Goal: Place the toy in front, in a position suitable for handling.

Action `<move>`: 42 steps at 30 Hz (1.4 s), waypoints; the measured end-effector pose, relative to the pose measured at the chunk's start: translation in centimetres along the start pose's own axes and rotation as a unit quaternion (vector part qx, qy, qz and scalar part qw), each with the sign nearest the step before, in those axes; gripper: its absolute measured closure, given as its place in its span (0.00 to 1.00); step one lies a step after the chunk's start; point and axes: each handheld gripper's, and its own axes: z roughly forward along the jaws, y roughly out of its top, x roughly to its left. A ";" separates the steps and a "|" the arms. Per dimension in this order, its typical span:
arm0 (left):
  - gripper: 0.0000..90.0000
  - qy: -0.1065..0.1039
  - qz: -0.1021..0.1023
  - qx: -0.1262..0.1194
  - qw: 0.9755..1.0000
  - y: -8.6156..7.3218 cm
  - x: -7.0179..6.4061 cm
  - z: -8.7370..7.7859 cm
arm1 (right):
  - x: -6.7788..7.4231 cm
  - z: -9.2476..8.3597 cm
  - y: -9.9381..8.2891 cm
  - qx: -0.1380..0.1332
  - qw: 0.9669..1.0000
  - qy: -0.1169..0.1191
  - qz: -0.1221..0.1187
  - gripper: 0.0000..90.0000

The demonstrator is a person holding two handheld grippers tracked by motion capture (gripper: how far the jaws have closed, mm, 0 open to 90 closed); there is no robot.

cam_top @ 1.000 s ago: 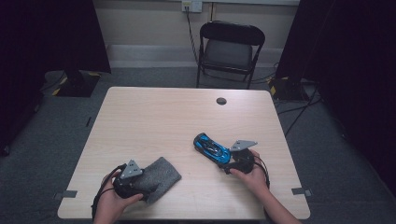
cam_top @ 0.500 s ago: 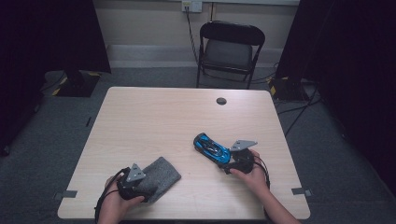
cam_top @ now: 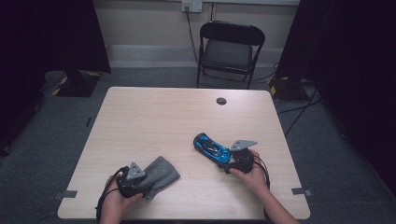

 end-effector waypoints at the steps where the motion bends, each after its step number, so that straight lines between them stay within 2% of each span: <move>1: 0.74 0.009 -0.004 0.000 1.000 0.0 0.0 0.0 | 0.0 0.0 0.0 0.000 1.000 0.000 -0.001 0.25; 7: 0.81 0.016 -0.003 0.005 1.000 0.2 -0.2 0.0 | -0.1 0.1 0.0 0.000 1.000 0.003 -0.003 0.25; 10: 0.83 0.016 0.007 0.007 1.000 0.2 -0.2 -0.1 | -0.2 0.1 0.1 0.000 1.000 0.005 -0.004 0.25; 11: 0.83 0.016 -0.003 0.005 1.000 0.2 -0.3 -0.1 | -0.2 0.1 0.1 0.000 1.000 0.005 -0.006 0.25; 14: 0.84 0.013 -0.006 0.004 1.000 0.2 -0.2 -0.1 | -0.2 0.2 0.2 0.000 1.000 0.006 -0.006 0.25; 20: 0.85 0.013 -0.008 0.016 1.000 0.6 -0.2 -0.1 | -0.2 0.2 0.2 0.000 1.000 0.007 -0.007 0.25; 23: 0.85 0.004 -0.018 0.017 1.000 0.9 0.0 -0.6 | -0.3 0.3 0.2 0.000 1.000 0.010 -0.010 0.25; 26: 0.85 0.006 -0.012 0.017 1.000 1.1 0.0 -0.9 | -0.4 0.3 0.3 0.000 1.000 0.011 -0.010 0.25; 30: 0.85 -0.001 -0.021 -0.020 1.000 1.6 0.0 -1.9 | -0.4 0.3 0.3 0.000 1.000 0.011 -0.011 0.25; 32: 0.85 -0.005 -0.023 -0.030 0.999 1.9 0.0 -2.3 | -0.4 0.3 0.3 0.000 1.000 0.011 -0.011 0.24; 37: 0.85 -0.021 -0.028 -0.044 0.998 2.6 0.0 -2.3 | -0.4 0.3 0.3 0.000 1.000 0.011 -0.011 0.25; 42: 0.85 -0.025 -0.027 -0.054 0.998 3.4 0.2 -2.2 | -0.4 0.3 0.3 0.000 1.000 0.011 -0.011 0.25</move>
